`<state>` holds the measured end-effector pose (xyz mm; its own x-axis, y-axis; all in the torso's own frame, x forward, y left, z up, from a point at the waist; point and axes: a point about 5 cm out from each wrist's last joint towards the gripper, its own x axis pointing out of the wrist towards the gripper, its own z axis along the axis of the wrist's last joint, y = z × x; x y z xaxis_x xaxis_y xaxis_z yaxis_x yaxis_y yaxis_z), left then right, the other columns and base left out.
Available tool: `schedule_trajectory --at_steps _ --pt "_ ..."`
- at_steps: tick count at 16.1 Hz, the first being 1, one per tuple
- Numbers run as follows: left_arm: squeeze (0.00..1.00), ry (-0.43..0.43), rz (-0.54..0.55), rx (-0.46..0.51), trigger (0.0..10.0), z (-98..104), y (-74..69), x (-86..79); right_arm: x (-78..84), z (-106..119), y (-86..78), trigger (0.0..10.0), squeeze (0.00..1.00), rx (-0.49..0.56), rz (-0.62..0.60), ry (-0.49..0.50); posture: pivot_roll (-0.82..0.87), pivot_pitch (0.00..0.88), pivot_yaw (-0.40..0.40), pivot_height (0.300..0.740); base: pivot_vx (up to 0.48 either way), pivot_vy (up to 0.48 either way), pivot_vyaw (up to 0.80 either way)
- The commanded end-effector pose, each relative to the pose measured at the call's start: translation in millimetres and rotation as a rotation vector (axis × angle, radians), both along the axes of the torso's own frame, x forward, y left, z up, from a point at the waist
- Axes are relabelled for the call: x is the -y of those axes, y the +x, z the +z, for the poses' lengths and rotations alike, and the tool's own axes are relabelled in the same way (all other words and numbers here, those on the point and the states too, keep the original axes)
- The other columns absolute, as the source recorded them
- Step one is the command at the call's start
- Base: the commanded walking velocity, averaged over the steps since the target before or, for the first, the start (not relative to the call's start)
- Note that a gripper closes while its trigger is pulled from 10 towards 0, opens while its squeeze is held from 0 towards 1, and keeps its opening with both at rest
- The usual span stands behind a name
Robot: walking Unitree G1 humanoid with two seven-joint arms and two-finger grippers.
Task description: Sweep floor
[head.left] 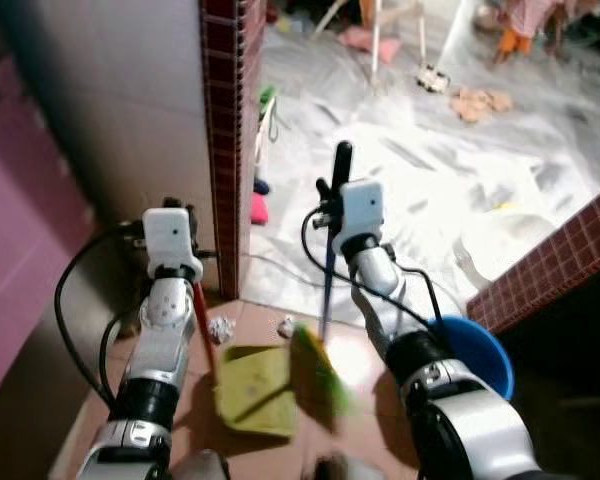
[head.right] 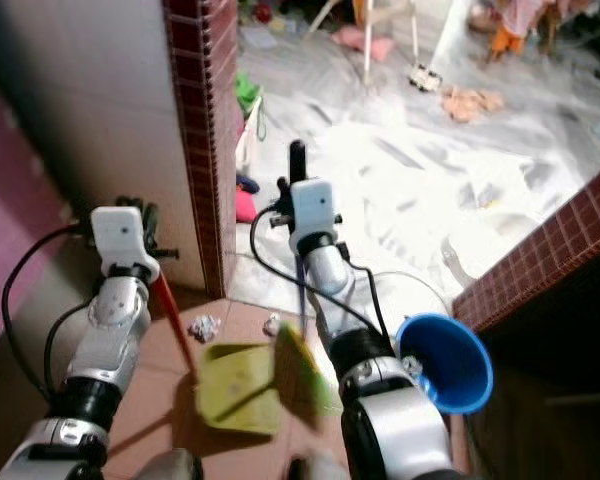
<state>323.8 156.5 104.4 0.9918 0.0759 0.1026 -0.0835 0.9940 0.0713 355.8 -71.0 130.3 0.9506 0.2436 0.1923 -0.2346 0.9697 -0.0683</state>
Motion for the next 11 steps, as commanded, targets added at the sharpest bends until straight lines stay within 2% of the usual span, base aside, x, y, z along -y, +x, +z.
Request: schedule_trajectory --at_steps 1,5,11 --pt "0.0 0.01 -0.029 0.038 10.0 8.6 2.5 9.5 13.4 6.5 4.0 10.0 0.0 0.03 -0.039 -0.009 0.06 0.05 -0.104 0.74 0.3 0.247 0.0" --pt "0.0 0.006 -0.03 0.037 10.0 8.1 1.4 11.9 13.8 8.3 4.7 10.0 0.0 0.04 -0.042 -0.015 0.06 0.058 -0.105 0.74 0.304 0.247 0.0" --pt "0.0 0.029 -0.011 0.043 10.0 9.7 2.5 10.9 14.6 10.6 6.7 10.0 0.0 0.043 -0.045 -0.015 0.06 0.068 -0.11 0.74 0.0 0.0 0.0"
